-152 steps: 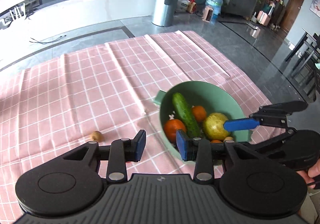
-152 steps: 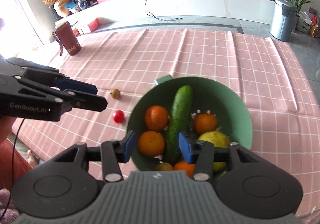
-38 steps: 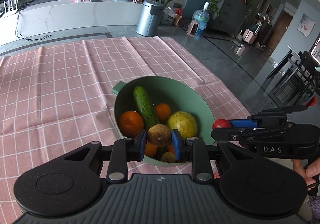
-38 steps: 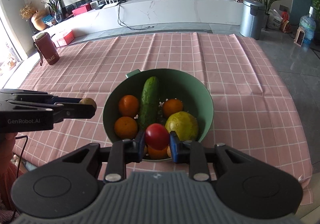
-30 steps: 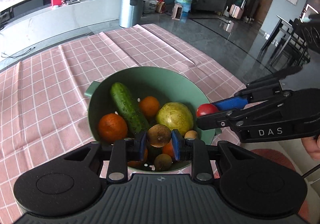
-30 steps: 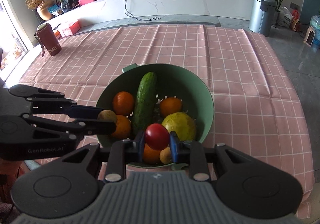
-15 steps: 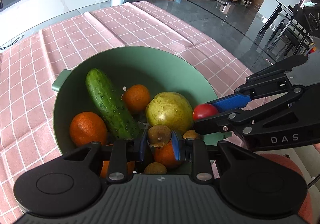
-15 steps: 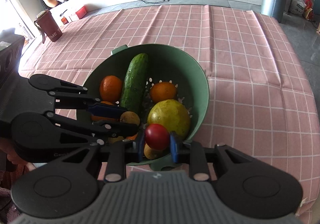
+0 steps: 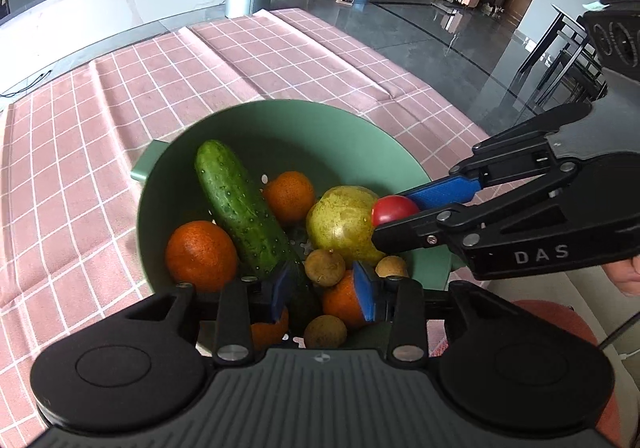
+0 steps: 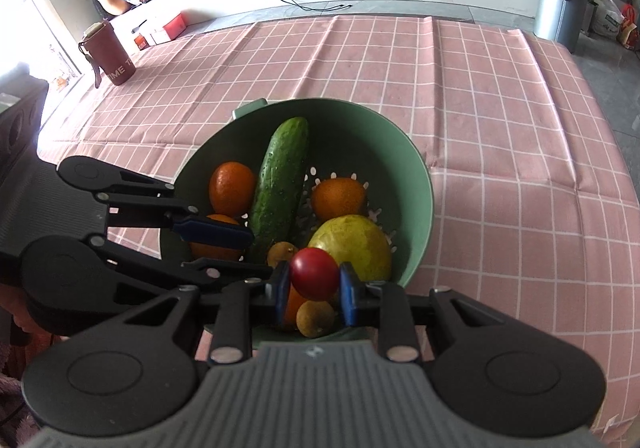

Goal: Organize fruits

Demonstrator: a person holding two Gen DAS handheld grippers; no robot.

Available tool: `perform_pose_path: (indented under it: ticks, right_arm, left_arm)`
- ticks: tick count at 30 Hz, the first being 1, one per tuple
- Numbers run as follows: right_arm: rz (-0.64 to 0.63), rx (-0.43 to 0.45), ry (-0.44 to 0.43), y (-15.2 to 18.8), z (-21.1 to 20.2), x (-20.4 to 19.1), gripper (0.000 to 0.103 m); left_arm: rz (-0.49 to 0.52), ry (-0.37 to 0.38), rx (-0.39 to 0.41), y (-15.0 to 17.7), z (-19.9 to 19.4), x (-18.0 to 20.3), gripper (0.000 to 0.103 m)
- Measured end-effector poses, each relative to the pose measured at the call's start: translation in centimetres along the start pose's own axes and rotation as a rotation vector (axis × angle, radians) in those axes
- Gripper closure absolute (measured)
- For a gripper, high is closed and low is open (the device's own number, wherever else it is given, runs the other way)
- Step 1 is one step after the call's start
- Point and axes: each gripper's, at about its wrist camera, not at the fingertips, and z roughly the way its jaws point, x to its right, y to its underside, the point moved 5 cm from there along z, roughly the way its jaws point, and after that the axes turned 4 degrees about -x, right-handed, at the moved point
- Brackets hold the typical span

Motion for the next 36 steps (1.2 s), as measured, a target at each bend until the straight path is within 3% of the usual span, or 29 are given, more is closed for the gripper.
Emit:
perform_pose_path:
  ticks: [9, 14, 27, 31, 36]
  right_arm:
    - [-0.123, -0.010, 0.024, -2.8, 2.5, -2.1, 0.081]
    - [-0.188, -0.047, 0.051, -3.8, 4.2, -2.7, 0.081]
    - [-0.203, -0.094, 0.081, -3.9, 5.8, -3.1, 0.080]
    - [-0.194, -0.077, 0.102, -4.1, 5.0, -3.4, 0.055]
    - [-0.193, -0.036, 0.135, -4.2, 2.3, -4.2, 0.050]
  left_arm:
    - [-0.057, -0.096, 0.031, -0.3, -2.5, -3.6, 0.059]
    - [-0.065, -0.102, 0.016, -0.7, -2.3, -4.3, 0.059]
    - [-0.071, -0.105, 0.008, -0.7, -2.3, -4.5, 0.059]
    - [-0.071, -0.115, 0.020, -0.6, -3.3, -4.1, 0.059]
    - [-0.066, -0.145, 0.060, -0.2, -5.9, -3.5, 0.059]
